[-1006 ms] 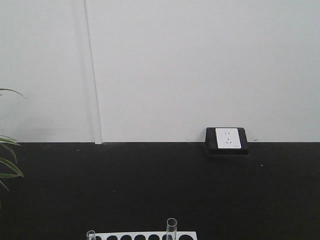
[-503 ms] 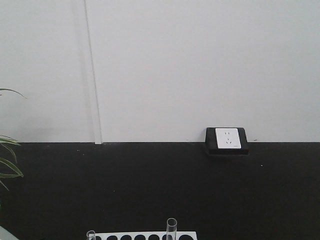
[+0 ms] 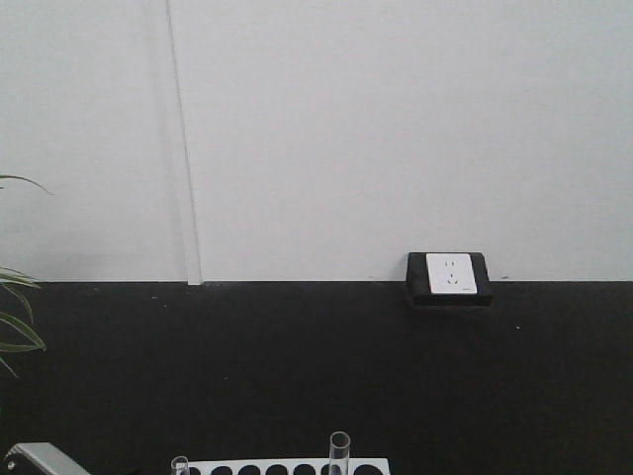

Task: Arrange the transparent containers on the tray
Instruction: 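Lower the left gripper and grasp a clear glass tube in the white rack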

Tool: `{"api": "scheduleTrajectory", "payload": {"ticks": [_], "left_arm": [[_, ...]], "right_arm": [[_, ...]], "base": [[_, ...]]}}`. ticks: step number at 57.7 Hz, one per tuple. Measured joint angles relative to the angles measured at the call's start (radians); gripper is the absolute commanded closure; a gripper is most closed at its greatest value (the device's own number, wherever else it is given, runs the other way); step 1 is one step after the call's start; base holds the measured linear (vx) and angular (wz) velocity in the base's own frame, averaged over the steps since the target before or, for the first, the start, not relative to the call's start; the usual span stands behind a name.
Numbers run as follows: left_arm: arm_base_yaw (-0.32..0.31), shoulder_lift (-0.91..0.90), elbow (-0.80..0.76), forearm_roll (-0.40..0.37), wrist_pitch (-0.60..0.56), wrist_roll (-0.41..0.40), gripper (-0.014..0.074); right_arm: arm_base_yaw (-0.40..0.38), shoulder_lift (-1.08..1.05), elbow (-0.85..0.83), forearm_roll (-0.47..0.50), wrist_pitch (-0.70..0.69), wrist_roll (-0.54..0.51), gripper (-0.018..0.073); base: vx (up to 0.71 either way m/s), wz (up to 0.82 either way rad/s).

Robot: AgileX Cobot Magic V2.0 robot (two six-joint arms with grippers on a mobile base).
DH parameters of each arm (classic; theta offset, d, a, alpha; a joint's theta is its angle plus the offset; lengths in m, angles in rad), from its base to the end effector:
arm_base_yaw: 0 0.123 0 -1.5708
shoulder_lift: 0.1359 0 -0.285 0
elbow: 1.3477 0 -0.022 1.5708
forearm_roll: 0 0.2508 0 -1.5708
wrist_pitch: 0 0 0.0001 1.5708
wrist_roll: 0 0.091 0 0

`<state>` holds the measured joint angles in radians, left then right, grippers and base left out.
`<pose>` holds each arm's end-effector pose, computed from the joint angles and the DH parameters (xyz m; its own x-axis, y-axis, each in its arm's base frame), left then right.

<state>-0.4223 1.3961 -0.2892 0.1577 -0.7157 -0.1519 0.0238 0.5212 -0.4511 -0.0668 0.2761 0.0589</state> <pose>0.2016 -0.1008 0.1779 -0.2944 0.0969 -0.9508 0.4879 0.8707 -0.0624 0.1127 0.0010 0.3000 -0.2554 -0.0115 -0.9668 -0.0076 0.9999 -0.0099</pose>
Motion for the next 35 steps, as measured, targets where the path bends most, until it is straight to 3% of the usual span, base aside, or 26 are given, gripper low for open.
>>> {"api": "scheduleTrajectory", "payload": {"ticks": [35], "left_arm": [[0.0,0.22,-0.123,0.001,-0.117,-0.001,0.0058]], "right_arm": [[0.0,0.0,0.0,0.0,0.021,0.0,0.0048]], "base": [[0.0,0.0]]}}
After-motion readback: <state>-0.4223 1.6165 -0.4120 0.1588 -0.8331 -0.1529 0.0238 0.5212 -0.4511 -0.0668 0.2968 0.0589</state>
